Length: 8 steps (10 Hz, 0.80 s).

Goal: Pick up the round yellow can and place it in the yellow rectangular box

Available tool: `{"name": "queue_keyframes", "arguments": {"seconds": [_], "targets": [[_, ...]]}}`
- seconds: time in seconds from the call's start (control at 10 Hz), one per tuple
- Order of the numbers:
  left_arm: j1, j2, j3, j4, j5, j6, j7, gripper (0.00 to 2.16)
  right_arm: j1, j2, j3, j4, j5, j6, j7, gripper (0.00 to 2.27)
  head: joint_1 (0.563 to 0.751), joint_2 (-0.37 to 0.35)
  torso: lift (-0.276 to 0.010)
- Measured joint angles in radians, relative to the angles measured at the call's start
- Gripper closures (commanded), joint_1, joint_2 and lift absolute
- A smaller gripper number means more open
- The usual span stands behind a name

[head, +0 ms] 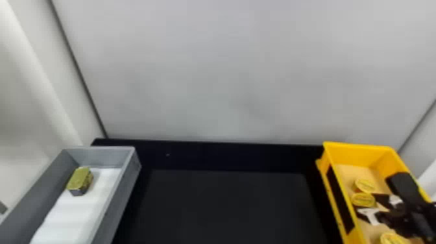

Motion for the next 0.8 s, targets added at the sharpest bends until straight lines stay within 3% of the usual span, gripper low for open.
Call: {"name": "queue_keyframes", "arguments": {"seconds": [0.2,0.8], "targets": [[0.001,0.000,-0.008,-0.002,-0.006,0.004,0.001,0.14,-0.008,-0.003,0.031,-0.008,0.000,0.000,0.002,0.73,0.629,0.012,-0.055],[0.006,0.000,-0.007,-0.001,-0.013,0.016,0.001,0.14,-0.010,-0.004,0.015,-0.062,0.000,0.003,0.000,0.73,0.629,0.012,-0.055]]}}
